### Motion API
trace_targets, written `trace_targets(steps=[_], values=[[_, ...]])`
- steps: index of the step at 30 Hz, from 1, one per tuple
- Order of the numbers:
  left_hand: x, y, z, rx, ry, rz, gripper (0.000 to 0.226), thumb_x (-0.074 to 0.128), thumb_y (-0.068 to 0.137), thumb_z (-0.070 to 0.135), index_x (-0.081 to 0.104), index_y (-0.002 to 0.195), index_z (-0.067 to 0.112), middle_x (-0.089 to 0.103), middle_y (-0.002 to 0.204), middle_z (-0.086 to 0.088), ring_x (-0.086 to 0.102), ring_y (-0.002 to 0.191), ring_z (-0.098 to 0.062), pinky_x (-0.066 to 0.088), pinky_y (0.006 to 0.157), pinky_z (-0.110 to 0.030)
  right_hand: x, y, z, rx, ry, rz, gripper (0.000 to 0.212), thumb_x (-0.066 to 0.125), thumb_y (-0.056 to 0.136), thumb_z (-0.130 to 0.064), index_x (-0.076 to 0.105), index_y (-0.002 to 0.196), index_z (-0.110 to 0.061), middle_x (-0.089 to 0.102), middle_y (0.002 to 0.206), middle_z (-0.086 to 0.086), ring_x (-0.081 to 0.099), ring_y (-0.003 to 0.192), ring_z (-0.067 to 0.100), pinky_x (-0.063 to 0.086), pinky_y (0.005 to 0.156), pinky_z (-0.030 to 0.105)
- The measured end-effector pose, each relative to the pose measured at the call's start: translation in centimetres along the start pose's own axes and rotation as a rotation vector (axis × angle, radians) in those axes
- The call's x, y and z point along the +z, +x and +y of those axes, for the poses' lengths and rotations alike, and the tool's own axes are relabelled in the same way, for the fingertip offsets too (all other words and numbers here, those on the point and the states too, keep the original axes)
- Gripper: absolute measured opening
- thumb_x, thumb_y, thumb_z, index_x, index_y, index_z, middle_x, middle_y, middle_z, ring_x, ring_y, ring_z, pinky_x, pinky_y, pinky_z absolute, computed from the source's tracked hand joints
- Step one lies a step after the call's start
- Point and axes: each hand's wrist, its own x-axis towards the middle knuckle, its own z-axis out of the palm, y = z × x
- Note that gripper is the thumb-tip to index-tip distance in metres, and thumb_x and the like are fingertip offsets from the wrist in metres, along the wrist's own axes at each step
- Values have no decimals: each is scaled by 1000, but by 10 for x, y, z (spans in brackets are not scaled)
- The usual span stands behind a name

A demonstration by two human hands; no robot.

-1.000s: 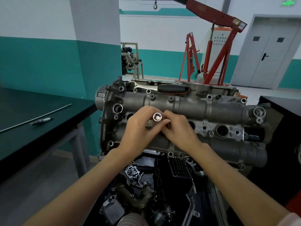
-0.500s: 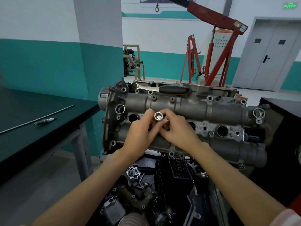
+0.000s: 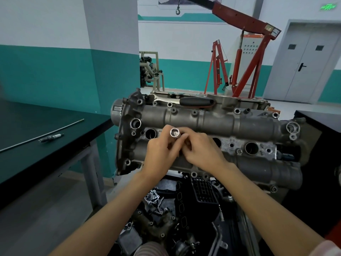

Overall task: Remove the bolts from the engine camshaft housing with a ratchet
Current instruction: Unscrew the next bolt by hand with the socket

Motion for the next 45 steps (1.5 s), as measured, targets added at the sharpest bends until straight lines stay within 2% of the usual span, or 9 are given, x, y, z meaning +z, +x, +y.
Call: trace_targets(steps=[7, 11, 17, 21, 24, 27, 34, 40, 45], values=[[0, 0, 3, 21, -16, 14, 34, 56, 85, 42, 56, 86, 8, 55, 54, -4, 51, 45, -14, 42, 44, -34, 0, 0, 3, 50, 66, 32, 15, 58, 86, -21, 43, 85, -20, 56, 63, -5, 54, 62, 23, 33, 48, 29], [-5, -6, 3, 80, 10, -93, 32, 41, 93, 30, 57, 112, 9, 60, 67, 4, 50, 52, -3, 42, 50, -25, -1, -1, 2, 0, 8, 4, 15, 52, 90, -20, 50, 104, -16, 50, 64, -9, 57, 66, 22, 32, 54, 28], [-1, -2, 4, -9, 27, 42, 24, 61, 89, 27, 50, 84, 6, 52, 52, -6, 46, 48, -18, 29, 43, -14, -1, 0, 0, 38, 61, 8, 30, 56, 86, -26, 50, 114, -23, 62, 71, -5, 58, 68, 20, 44, 58, 32], [-1, -4, 5, -12, -7, 36, 30, 62, 86, 38, 45, 80, 15, 48, 52, 0, 43, 47, -14, 28, 44, -8, -1, 1, 3, 129, 175, 41, 17, 63, 82, -25, 51, 91, -17, 64, 72, 0, 60, 68, 19, 48, 61, 37], [-2, -8, 6, 41, 14, -5, 17, 49, 90, 34, 52, 99, 21, 43, 52, 10, 42, 46, -6, 28, 47, -8, 0, 0, 4, 119, 177, 14, 16, 61, 85, -22, 45, 85, -21, 53, 59, -8, 50, 56, 11, 40, 54, 33], [-3, -7, 5, 58, 47, -26, 30, 43, 93, 32, 56, 113, 13, 47, 54, 11, 45, 48, -3, 34, 48, -13, 1, -2, 3, 84, 126, 23, 14, 56, 87, -19, 42, 87, -22, 47, 57, -9, 46, 54, 10, 31, 53, 28], [-4, 1, 2, 57, 10, -25, 34, 51, 89, 36, 55, 87, 2, 54, 55, -5, 49, 47, -17, 37, 42, -26, 2, -4, 1, 1, -9, 21, 21, 50, 90, -24, 53, 110, -19, 62, 76, 5, 59, 78, 30, 39, 58, 33], [-14, 8, -5, 167, -47, -167, 19, 46, 93, 30, 55, 92, 13, 55, 55, 0, 52, 47, -15, 40, 46, -34, 2, -3, 2, 42, 73, 56, 26, 57, 87, -26, 46, 110, -20, 46, 55, -12, 45, 51, 4, 32, 47, 26], [-12, 3, -12, 141, -33, -155, 23, 44, 94, 32, 61, 105, 21, 59, 63, 6, 57, 55, -15, 45, 53, -39, 2, -1, 2, 90, 118, 56, 24, 62, 83, -29, 41, 93, -24, 48, 57, -11, 51, 55, 10, 38, 49, 29]])
